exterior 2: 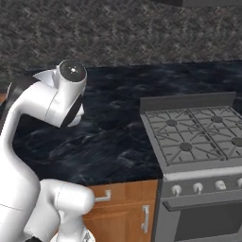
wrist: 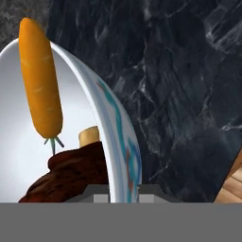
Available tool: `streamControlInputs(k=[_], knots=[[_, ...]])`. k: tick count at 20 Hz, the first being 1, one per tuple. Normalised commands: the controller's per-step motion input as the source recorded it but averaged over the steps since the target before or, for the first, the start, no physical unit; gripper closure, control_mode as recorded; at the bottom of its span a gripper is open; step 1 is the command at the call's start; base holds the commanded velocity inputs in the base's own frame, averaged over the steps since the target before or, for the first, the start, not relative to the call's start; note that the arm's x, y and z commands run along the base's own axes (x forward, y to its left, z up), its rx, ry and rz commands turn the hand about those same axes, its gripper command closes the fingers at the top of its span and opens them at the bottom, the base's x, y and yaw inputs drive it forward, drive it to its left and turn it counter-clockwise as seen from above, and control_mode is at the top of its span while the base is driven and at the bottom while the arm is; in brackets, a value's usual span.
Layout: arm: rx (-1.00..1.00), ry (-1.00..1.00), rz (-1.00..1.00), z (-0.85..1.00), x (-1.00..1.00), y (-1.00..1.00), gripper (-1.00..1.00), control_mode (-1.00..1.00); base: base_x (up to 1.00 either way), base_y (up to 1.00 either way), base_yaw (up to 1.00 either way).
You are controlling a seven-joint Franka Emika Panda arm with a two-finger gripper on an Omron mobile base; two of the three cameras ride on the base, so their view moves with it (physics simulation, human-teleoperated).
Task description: The microwave is finished heating the steak and carrot. Take the bowl containing the food and place it on the dining counter.
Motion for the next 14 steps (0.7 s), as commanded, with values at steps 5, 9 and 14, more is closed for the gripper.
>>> streamControlInputs(k=[5, 9, 14], knots=[[-0.02, 0.04, 0.17, -0.05, 0.03, 0.2, 1.0, -1.0, 0.03, 0.13, 0.15], [-0.12, 0.19, 0.15, -0.62, 0.87, 0.82, 1.0, -1.0, 0.0, 0.0, 0.0], [-0.19, 0.25, 0.07, -0.88, 1.0, 1.0, 1.0, -1.0, 0.0, 0.0, 0.0]])
